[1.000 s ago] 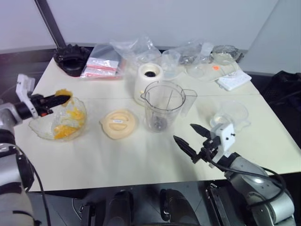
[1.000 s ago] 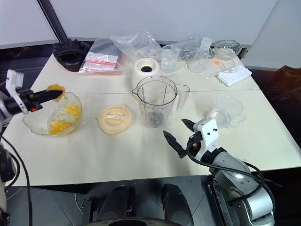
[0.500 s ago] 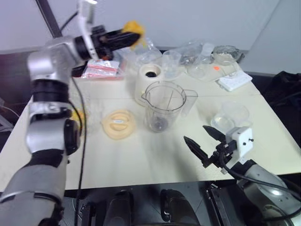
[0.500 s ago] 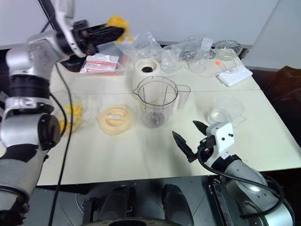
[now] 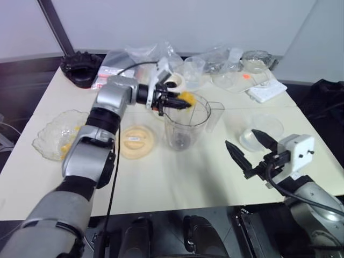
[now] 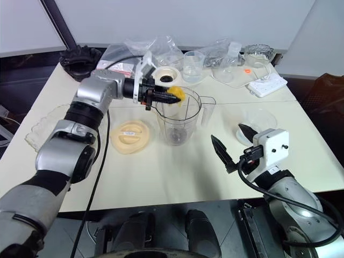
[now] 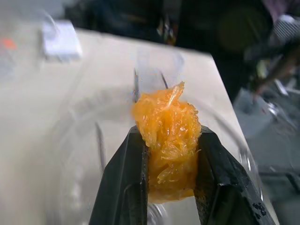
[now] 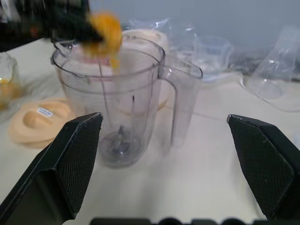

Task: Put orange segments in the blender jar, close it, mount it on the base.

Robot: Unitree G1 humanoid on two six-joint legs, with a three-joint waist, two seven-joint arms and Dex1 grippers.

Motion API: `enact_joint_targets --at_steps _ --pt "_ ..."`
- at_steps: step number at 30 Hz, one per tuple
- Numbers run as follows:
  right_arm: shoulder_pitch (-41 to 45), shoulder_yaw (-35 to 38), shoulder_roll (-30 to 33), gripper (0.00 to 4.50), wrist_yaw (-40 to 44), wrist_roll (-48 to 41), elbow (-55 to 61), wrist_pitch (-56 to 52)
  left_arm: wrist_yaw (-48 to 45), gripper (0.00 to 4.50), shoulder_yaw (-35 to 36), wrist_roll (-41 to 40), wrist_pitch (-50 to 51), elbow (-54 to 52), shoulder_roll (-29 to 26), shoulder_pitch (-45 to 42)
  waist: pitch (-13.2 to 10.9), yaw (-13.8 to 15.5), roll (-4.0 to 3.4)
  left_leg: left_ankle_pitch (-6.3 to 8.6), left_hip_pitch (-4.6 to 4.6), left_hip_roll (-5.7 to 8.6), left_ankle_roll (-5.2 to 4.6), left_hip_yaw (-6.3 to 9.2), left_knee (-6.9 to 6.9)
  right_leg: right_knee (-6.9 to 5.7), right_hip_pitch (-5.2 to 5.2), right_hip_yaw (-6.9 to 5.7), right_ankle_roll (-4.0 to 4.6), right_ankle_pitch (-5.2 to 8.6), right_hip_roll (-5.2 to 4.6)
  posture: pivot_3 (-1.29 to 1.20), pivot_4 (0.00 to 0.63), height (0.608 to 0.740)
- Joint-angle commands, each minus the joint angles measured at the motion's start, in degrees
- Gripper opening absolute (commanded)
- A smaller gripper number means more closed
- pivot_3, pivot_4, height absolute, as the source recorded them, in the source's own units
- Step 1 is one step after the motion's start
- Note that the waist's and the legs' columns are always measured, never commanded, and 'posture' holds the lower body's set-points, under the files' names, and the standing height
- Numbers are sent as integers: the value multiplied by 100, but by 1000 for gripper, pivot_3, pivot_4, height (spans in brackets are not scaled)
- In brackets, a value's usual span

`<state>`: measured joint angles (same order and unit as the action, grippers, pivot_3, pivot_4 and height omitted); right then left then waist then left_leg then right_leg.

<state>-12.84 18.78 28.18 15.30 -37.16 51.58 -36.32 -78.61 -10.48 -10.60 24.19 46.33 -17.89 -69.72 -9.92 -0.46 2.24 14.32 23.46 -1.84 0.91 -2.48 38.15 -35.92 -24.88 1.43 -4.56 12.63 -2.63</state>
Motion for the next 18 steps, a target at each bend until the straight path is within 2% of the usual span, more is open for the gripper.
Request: enact_joint_targets --at_steps 1,4,8,9,13,18 --pt "83 6 25 4500 -67 74 94 96 77 1180 -121 187 -149 -105 70 -21 0 12 -1 0 0 1 0 -1 0 1 0 0 0 0 -3 0 150 740" --pt "140 -145 -23 4500 -119 199 28 130 118 2058 -67 197 -158 -81 115 -15 1 15 -2 0 -1 2 0 -1 2 5 4 0 0 0 -5 0 150 740" --pt "164 -333 -136 4500 -168 318 -32 185 374 4141 57 186 -226 -54 181 -73 1 32 -2 0 -3 2 0 2 3 4 7 -1 0 0 -5 0 150 740" --pt "167 -361 -154 4500 -171 342 -47 197 416 4457 86 182 -261 -43 193 -94 1 50 -2 0 -2 2 0 3 3 4 7 -1 0 0 -5 0 150 740" --pt "163 -446 -236 4500 -173 502 -178 308 552 4457 404 -78 -283 -104 258 -256 1 111 -2 0 -2 2 0 2 3 4 7 -1 0 0 -3 0 150 740" --pt "13 -433 -403 4500 -302 1020 -537 655 527 4457 1092 -907 485 -888 154 -292 -2 102 -3 0 6 2 -1 2 1 9 0 -2 -1 1 -1 0 150 740"
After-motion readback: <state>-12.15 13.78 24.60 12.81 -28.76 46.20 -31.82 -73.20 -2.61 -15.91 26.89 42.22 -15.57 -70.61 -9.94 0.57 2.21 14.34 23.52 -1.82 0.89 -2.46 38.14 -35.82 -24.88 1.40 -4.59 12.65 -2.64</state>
